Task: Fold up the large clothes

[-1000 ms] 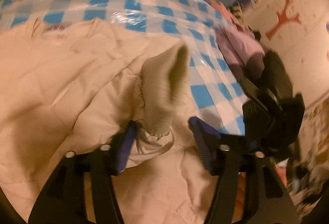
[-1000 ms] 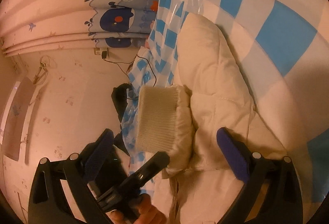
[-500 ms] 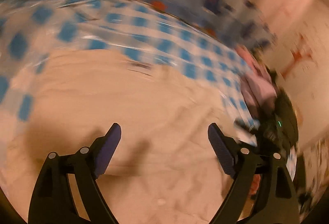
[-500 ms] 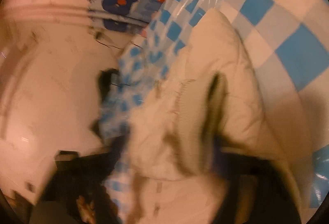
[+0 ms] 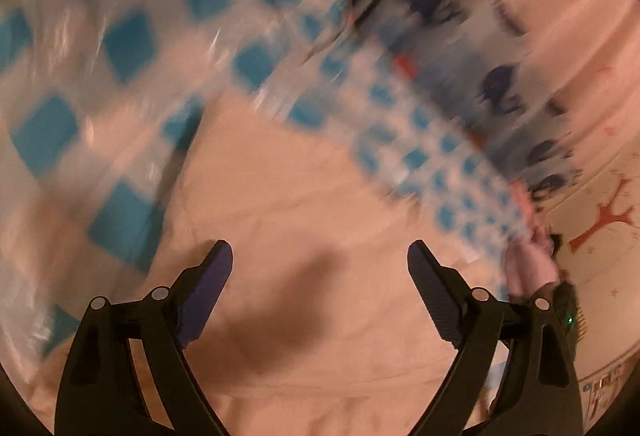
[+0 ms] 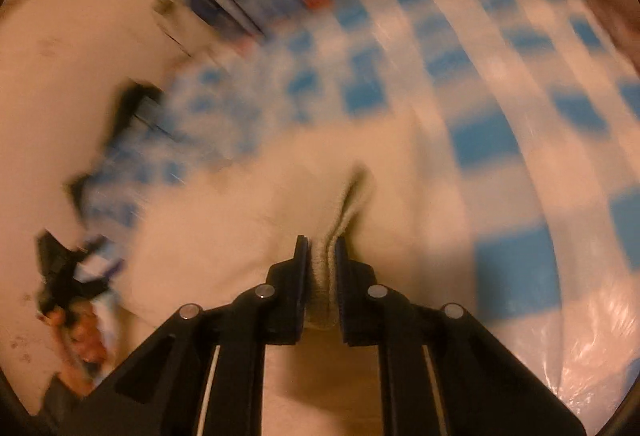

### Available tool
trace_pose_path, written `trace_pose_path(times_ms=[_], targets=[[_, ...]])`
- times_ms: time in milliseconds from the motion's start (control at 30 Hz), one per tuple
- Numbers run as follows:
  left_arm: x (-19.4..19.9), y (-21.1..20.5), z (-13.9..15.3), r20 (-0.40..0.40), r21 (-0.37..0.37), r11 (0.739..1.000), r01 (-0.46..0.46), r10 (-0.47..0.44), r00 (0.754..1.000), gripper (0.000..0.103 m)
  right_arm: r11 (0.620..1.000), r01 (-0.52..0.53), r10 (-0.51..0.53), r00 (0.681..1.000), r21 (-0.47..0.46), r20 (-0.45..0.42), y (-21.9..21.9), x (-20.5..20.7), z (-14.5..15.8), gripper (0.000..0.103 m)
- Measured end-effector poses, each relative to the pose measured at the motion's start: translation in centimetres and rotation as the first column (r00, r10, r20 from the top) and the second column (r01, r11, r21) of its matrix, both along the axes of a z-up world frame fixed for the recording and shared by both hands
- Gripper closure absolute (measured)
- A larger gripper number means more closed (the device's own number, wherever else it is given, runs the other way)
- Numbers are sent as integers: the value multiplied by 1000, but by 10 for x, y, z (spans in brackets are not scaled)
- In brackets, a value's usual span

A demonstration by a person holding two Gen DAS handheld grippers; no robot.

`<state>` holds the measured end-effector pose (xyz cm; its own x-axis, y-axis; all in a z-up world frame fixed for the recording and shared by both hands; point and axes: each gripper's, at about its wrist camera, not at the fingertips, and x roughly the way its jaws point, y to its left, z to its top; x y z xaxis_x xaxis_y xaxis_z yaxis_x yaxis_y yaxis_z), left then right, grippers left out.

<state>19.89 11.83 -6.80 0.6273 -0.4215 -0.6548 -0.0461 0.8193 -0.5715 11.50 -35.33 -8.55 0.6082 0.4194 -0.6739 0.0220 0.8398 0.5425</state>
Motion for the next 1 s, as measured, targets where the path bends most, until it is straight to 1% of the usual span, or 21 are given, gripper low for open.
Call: trace_pose_path(times_ms=[33,67,100,133,167,233,267,300,367,400,433,467,533,600,667,733,767,800,833,900,1000], targets=[[3,-2,-13,-23,5,1000,14,-14,1000,18,1000,-13,14,999,24,-49,-3,0,-19,88],[4,-5,-21,-31,28,999,27,-26,999,18,999,-16,20,998,52,-66,-6,0,-28,89],[3,-8,-22,-24,55,998,32,-30,999,18,997,-14,19,998,81,-66,-11,-2,-29,88],[1,-12,-19,-20,79,996,35,-34,999,18,998,-9,13,998,69,-64,-13,-3,-25,86],[0,-14,-14,-21,94,995,40,-38,999,18,999,-5,7,999,33,-49,-13,-6,-16,80],[-5,-16,-6,4,87,994,61,-62,998,17,998,19,-18,1000,-52,19,-11,-17,4,59],[-6,-17,-6,6,102,992,68,-69,998,16,994,48,-41,997,-97,69,-11,-26,15,43],[-5,-18,-8,-1,124,990,73,-73,997,16,985,85,-63,988,-152,139,-9,-36,26,37],[-1,-20,-23,-28,150,984,93,-90,996,15,969,86,-44,982,-230,182,2,-39,30,36],[0,-22,-25,-32,168,981,101,-97,995,14,960,61,-26,991,-274,129,8,-30,22,36],[0,-27,-24,-36,202,972,118,-113,993,14,949,18,-6,999,-315,37,11,-18,9,36],[-2,-28,-20,-41,213,969,123,-117,992,14,948,-37,20,998,-316,-60,13,-6,-11,36],[-10,-22,-8,-70,179,976,127,-116,991,14,978,-18,-3,995,-207,-98,-4,-6,-20,36],[-35,0,16,-73,105,984,147,-139,988,14,987,17,-30,996,-159,-79,-19,-20,-2,36],[-70,27,38,-57,109,983,148,-142,988,14,998,-13,10,999,-60,-47,-34,-50,22,35],[-116,66,53,-59,83,985,151,-146,987,13,999,-33,33,998,-7,-52,-48,-84,34,31],[-134,82,55,-70,68,987,145,-140,988,13,999,-48,49,997,24,-64,-54,-103,36,26],[-156,99,54,-86,53,990,129,-124,988,11,996,-63,68,994,65,-86,-62,-129,35,24],[-184,120,51,-110,30,994,107,-103,989,11,994,-68,76,992,84,-104,-64,-145,32,24],[-218,146,38,-167,-8,998,66,-67,984,11,988,-80,100,984,130,-151,-67,-182,23,24],[-266,171,17,-232,-53,999,4,-16,972,11,977,-70,113,971,201,-209,-63,-236,9,24]])
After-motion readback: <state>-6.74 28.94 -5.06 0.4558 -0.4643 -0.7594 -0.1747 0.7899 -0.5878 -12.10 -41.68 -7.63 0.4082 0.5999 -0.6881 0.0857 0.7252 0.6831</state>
